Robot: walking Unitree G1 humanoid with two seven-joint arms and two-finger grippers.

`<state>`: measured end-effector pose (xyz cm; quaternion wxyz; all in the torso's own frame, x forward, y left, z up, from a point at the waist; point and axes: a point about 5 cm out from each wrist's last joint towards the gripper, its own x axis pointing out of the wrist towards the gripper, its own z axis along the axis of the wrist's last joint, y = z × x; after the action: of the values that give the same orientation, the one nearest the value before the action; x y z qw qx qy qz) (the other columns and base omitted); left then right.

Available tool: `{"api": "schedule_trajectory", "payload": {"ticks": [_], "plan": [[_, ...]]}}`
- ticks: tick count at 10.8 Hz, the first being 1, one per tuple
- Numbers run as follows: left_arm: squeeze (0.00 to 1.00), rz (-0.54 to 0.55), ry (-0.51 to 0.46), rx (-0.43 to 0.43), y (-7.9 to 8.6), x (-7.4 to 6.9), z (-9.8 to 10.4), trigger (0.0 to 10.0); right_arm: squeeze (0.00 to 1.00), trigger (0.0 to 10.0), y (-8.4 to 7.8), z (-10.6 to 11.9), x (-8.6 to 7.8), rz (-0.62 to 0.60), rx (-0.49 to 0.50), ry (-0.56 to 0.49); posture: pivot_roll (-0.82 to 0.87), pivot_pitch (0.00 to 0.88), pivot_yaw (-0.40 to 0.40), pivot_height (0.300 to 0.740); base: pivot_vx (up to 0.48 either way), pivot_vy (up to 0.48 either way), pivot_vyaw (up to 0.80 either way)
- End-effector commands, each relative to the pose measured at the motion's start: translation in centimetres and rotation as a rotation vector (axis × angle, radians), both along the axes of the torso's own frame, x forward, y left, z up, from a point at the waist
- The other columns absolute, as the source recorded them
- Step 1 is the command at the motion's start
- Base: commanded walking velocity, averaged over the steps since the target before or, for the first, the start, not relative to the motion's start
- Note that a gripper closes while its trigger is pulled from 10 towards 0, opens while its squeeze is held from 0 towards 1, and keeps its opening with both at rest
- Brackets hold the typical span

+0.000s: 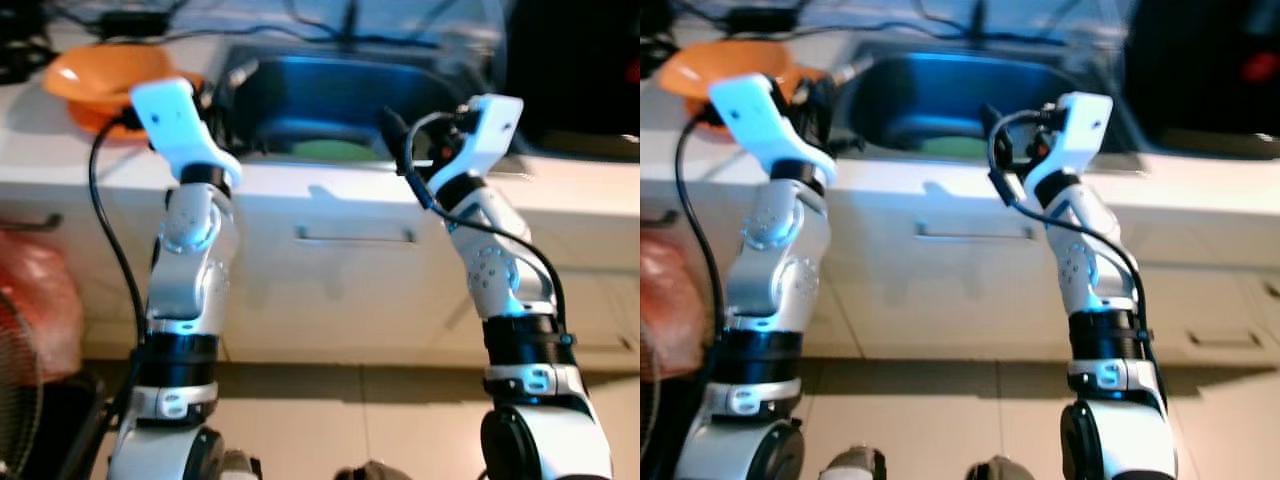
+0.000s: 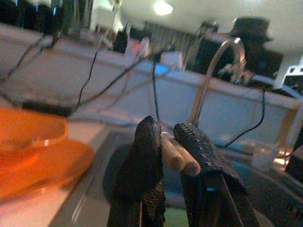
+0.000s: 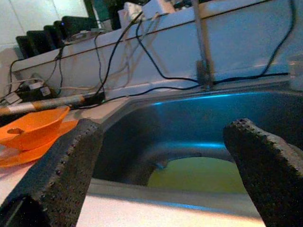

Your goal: Kitchen organization

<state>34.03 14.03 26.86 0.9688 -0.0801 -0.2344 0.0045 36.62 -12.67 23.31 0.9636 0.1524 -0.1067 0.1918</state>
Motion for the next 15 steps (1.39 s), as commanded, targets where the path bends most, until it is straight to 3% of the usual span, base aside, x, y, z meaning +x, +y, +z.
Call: {"api": "schedule_trajectory", "payload": {"ticks": [1, 4, 8, 10, 12, 15], "plan": [[0.0, 0.021, -0.044, 0.018, 0.2, -0.3, 0.9, 0.0, 0.0, 10.0, 0.4, 0.6, -0.1, 0.013, -0.007, -0.024, 0.02, 0.1, -0.064, 0.74, 0.0, 0.0, 0.0], [0.0, 0.041, -0.055, 0.003, 0.5, -0.5, 1.7, 0.0, 0.0, 10.0, 0.7, 1.3, -0.4, 0.032, -0.03, -0.06, 0.02, 0.1, -0.066, 0.74, 0.0, 0.0, 0.0], [0.0, 0.038, -0.12, -0.016, 0.5, -0.9, 4.4, 0.0, 0.0, 10.0, 1.1, 2.8, -0.8, 0.053, -0.06, -0.127, 0.02, 0.099, -0.066, 0.74, 0.373, 0.0, 0.0], [0.0, 0.038, -0.183, -0.006, 0.7, -1.3, 6.7, 0.0, 0.0, 10.0, 1.7, 5.5, -1.5, 0.07, -0.073, -0.228, 0.02, 0.1, -0.065, 0.74, 0.48, 0.0, 0.0], [0.0, 0.042, -0.19, -0.004, 0.6, -1.4, 6.9, 0.0, 0.0, 10.0, 2.0, 6.4, -1.8, 0.089, -0.071, -0.257, 0.02, 0.099, -0.066, 0.74, 0.48, 0.0, 0.0], [0.0, 0.046, -0.176, -0.008, 0.7, -1.4, 6.6, 0.0, 0.0, 10.0, 2.0, 6.0, -1.9, 0.098, -0.084, -0.242, 0.02, 0.098, -0.066, 0.74, 0.426, 0.0, 0.0]]}}
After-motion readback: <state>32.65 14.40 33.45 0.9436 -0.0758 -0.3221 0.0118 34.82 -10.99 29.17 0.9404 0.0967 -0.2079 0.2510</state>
